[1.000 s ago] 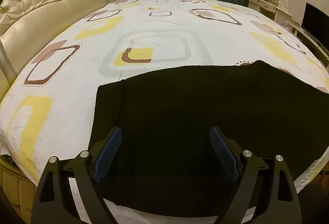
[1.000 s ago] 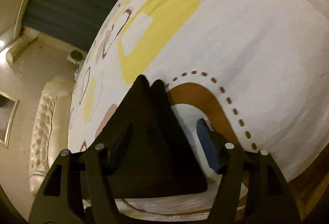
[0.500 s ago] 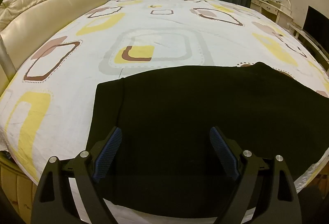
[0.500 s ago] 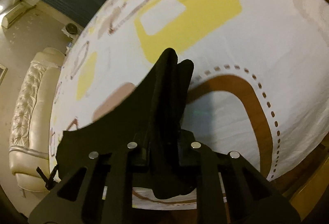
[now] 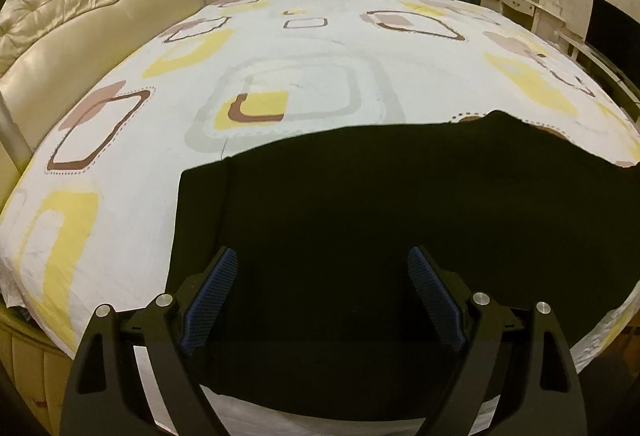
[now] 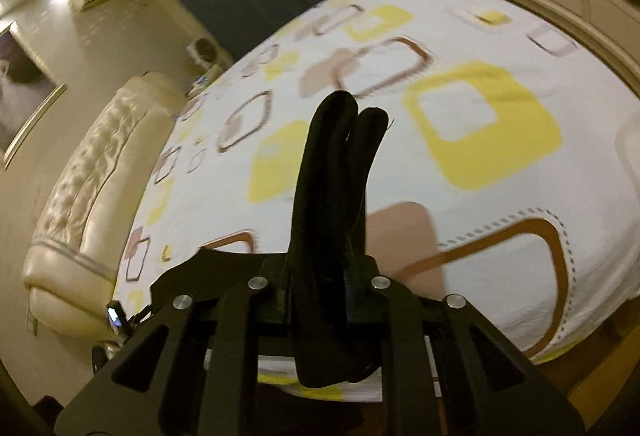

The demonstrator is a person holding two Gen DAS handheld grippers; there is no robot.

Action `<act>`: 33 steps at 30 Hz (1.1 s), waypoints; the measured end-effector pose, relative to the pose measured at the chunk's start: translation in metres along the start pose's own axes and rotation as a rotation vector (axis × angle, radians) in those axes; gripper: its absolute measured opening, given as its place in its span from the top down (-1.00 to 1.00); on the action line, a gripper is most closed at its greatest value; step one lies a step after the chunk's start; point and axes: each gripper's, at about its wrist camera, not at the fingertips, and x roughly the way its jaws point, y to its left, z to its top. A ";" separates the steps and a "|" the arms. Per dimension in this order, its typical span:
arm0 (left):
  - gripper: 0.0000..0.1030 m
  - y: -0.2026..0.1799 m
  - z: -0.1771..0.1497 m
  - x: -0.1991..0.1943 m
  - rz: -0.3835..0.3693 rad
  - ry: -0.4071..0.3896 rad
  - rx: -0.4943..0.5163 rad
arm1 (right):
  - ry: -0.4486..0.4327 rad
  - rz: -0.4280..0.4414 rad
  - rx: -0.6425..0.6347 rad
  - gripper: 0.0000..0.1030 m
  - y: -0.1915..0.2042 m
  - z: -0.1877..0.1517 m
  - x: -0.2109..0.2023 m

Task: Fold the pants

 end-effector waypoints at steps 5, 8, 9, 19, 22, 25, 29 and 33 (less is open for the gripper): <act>-0.68 0.005 0.006 -0.004 -0.009 -0.010 -0.029 | 0.012 0.065 -0.086 0.68 0.071 -0.004 0.007; -0.68 0.008 0.008 -0.006 -0.010 -0.015 -0.046 | 0.029 0.095 -0.136 0.68 0.112 -0.014 0.024; -0.68 0.010 0.009 -0.006 -0.011 -0.014 -0.053 | 0.032 0.110 -0.147 0.68 0.123 -0.018 0.031; -0.68 0.018 0.010 -0.008 -0.003 -0.019 -0.085 | 0.144 0.108 -0.253 0.68 0.208 -0.077 0.145; -0.68 0.019 0.012 -0.009 -0.008 -0.025 -0.099 | 0.200 0.076 -0.273 0.68 0.218 -0.100 0.183; -0.68 0.019 0.012 -0.011 -0.010 -0.030 -0.103 | 0.249 0.042 -0.279 0.68 0.222 -0.121 0.217; -0.68 0.018 0.013 -0.012 -0.017 -0.034 -0.105 | 0.298 -0.018 -0.304 0.68 0.228 -0.147 0.253; -0.68 0.017 0.013 -0.011 -0.018 -0.032 -0.100 | 0.331 -0.028 -0.285 0.68 0.226 -0.165 0.277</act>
